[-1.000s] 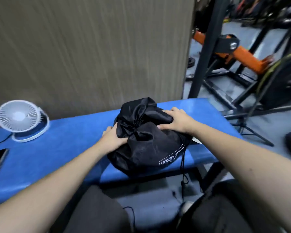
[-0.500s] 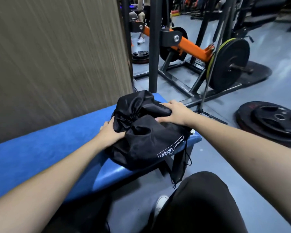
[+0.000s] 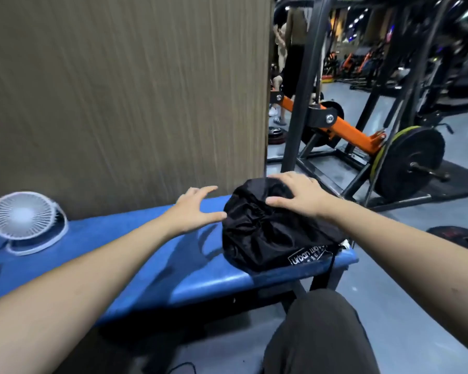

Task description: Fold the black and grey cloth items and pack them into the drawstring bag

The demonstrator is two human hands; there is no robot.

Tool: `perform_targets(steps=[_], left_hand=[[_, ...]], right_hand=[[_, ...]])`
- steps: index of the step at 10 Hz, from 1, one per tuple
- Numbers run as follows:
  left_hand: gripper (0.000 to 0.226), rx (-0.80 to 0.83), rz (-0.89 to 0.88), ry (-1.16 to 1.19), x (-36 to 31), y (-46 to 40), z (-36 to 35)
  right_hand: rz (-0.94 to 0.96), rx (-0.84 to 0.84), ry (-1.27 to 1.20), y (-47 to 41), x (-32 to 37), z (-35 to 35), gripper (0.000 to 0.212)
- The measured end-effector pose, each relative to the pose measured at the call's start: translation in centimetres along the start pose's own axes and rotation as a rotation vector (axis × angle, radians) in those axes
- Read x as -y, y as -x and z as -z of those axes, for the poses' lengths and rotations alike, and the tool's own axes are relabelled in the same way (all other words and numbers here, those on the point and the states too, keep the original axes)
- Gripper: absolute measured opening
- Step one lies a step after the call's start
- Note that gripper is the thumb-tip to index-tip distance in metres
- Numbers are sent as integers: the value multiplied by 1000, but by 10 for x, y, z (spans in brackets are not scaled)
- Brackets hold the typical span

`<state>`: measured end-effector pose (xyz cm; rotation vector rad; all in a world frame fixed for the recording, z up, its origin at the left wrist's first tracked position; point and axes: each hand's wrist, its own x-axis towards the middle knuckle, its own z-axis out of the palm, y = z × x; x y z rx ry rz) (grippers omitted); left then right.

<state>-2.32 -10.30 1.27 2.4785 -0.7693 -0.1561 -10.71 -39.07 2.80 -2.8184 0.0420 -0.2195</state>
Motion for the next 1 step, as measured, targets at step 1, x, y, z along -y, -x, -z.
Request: perform_targets(steps=[1], left_hand=[[77,-101,-44,-26,0,31,38]], right_hand=[[133,-1,54,-5,56,5,98]])
